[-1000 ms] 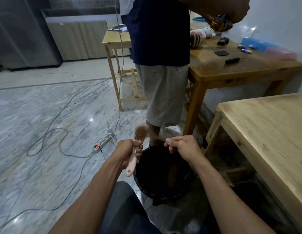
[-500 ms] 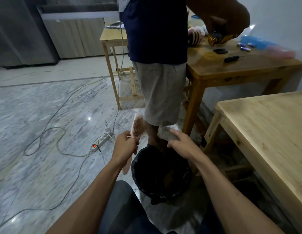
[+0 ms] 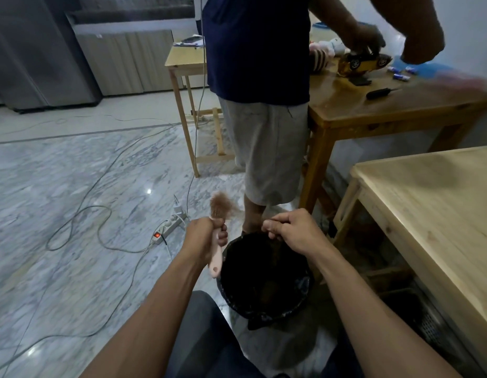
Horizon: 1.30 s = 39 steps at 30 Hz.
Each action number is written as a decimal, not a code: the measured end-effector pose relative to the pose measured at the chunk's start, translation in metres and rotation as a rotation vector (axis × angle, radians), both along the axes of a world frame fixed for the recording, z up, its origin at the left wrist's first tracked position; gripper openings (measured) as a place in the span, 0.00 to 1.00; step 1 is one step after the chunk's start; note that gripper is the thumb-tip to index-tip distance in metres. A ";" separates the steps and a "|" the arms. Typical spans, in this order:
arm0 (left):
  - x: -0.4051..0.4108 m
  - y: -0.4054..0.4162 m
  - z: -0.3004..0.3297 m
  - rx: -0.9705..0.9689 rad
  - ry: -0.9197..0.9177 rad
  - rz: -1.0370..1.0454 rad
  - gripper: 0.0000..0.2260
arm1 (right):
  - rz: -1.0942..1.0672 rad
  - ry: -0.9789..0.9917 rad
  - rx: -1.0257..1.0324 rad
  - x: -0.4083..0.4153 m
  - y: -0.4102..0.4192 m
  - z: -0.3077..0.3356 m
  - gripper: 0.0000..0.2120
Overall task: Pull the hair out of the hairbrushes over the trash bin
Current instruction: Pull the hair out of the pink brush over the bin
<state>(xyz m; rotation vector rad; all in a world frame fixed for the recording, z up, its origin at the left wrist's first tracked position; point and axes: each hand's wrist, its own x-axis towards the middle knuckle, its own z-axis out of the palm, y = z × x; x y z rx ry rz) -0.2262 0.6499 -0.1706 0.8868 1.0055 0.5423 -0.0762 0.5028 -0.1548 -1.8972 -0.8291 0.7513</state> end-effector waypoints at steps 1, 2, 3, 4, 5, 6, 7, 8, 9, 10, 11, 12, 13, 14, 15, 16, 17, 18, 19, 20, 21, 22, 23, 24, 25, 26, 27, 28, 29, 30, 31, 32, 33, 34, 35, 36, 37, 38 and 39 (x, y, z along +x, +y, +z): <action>-0.003 0.007 -0.001 -0.064 -0.028 0.051 0.11 | -0.014 -0.006 -0.016 0.001 -0.004 0.000 0.09; -0.007 0.016 -0.002 -0.104 -0.052 0.096 0.11 | -0.035 0.000 -0.030 0.003 -0.008 0.000 0.09; -0.012 0.025 -0.003 -0.125 -0.070 0.130 0.11 | -0.055 0.011 -0.039 0.007 -0.013 -0.002 0.09; -0.016 0.030 -0.003 -0.121 -0.079 0.143 0.10 | -0.075 0.026 -0.051 0.009 -0.017 -0.002 0.08; -0.019 0.033 -0.003 -0.095 -0.075 0.138 0.10 | -0.069 0.035 -0.068 0.012 -0.020 -0.003 0.07; -0.020 0.032 -0.002 -0.052 -0.060 0.115 0.09 | -0.031 0.043 -0.100 0.013 -0.021 -0.003 0.07; -0.021 0.028 -0.002 0.002 -0.037 0.078 0.08 | 0.031 0.047 -0.155 0.013 -0.020 -0.003 0.12; -0.020 0.023 -0.001 0.053 -0.020 0.038 0.07 | 0.087 0.051 -0.212 0.012 -0.017 -0.002 0.20; -0.018 0.016 0.001 0.104 -0.008 -0.005 0.08 | 0.121 0.066 -0.247 0.009 -0.012 -0.001 0.28; -0.016 0.009 0.003 0.160 0.005 -0.043 0.09 | 0.137 0.084 -0.253 0.007 -0.007 0.001 0.33; -0.014 0.002 0.005 0.218 0.021 -0.075 0.11 | 0.141 0.097 -0.225 0.004 -0.003 0.002 0.36; -0.012 -0.004 0.007 0.271 0.036 -0.103 0.11 | 0.128 0.112 -0.182 0.003 0.001 0.004 0.36; -0.009 -0.009 0.008 0.311 0.044 -0.128 0.10 | 0.108 0.128 -0.132 0.001 0.003 0.006 0.35; -0.007 -0.013 0.010 0.342 0.046 -0.154 0.09 | 0.091 0.158 -0.089 -0.001 0.005 0.008 0.34; -0.004 -0.016 0.012 0.369 0.049 -0.179 0.07 | 0.087 0.200 -0.055 -0.001 0.007 0.007 0.32; -0.002 -0.019 0.013 0.399 0.052 -0.204 0.06 | 0.095 0.235 -0.028 -0.002 0.008 0.006 0.32; -0.001 -0.020 0.014 0.421 0.055 -0.225 0.06 | 0.104 0.256 0.003 -0.005 0.009 0.005 0.29; 0.001 -0.020 0.014 0.433 0.057 -0.242 0.05 | 0.102 0.258 0.041 -0.008 0.011 0.003 0.24; 0.002 -0.020 0.014 0.436 0.058 -0.251 0.05 | 0.078 0.242 0.085 -0.009 0.012 -0.001 0.17; 0.002 -0.019 0.013 0.429 0.062 -0.253 0.05 | 0.037 0.216 0.119 -0.010 0.013 -0.002 0.11; 0.002 -0.018 0.012 0.409 0.074 -0.244 0.05 | -0.009 0.171 0.129 -0.010 0.013 -0.003 0.07; 0.003 -0.015 0.010 0.379 0.089 -0.220 0.06 | -0.041 0.118 0.124 -0.008 0.011 -0.002 0.07; 0.002 -0.010 0.006 0.332 0.101 -0.171 0.07 | -0.051 0.071 0.106 -0.006 0.008 -0.001 0.08; 0.000 -0.003 0.001 0.253 0.098 -0.102 0.08 | -0.043 0.044 0.083 -0.002 0.006 0.000 0.09; -0.003 0.006 -0.004 0.143 0.068 -0.023 0.09 | -0.030 0.030 0.051 0.002 0.002 0.001 0.09; -0.007 0.014 -0.008 0.058 0.056 0.033 0.09 | -0.018 0.020 0.011 0.004 -0.002 0.002 0.08; -0.011 0.022 -0.012 0.009 0.050 0.062 0.08 | -0.014 0.014 -0.025 0.005 -0.006 0.002 0.07; -0.014 0.026 -0.015 0.004 0.062 0.060 0.07 | -0.023 0.013 -0.052 0.007 -0.008 0.000 0.07; -0.017 0.027 -0.017 0.007 0.053 0.044 0.07 | -0.044 0.013 -0.075 0.008 -0.010 -0.003 0.08; -0.017 0.026 -0.017 0.015 0.032 0.022 0.07 | -0.077 0.016 -0.095 0.010 -0.010 -0.007 0.09; -0.016 0.022 -0.015 0.015 -0.002 0.003 0.07 | -0.113 0.016 -0.119 0.010 -0.009 -0.010 0.09; -0.014 0.018 -0.013 0.025 -0.027 -0.014 0.08 | -0.134 0.006 -0.147 0.010 -0.007 -0.014 0.08; -0.013 0.014 -0.012 0.044 -0.046 -0.030 0.09 | -0.131 -0.023 -0.186 0.010 -0.005 -0.016 0.07; -0.012 0.011 -0.009 0.071 -0.050 -0.044 0.10 | -0.108 -0.058 -0.232 0.007 -0.003 -0.015 0.09; -0.011 0.009 -0.008 0.099 -0.054 -0.057 0.11 | -0.071 -0.079 -0.275 0.005 -0.002 -0.013 0.14; -0.011 0.007 -0.007 0.132 -0.052 -0.071 0.12 | -0.044 -0.066 -0.281 0.003 0.000 -0.010 0.19; -0.011 0.003 -0.005 0.164 -0.044 -0.087 0.13 | -0.036 -0.020 -0.247 0.003 0.003 -0.007 0.24; -0.010 -0.002 -0.002 0.192 -0.038 -0.111 0.13 | -0.051 0.043 -0.174 0.002 0.006 -0.003 0.27; -0.009 -0.007 0.001 0.214 -0.036 -0.140 0.13 | -0.070 0.107 -0.098 0.000 0.010 0.002 0.28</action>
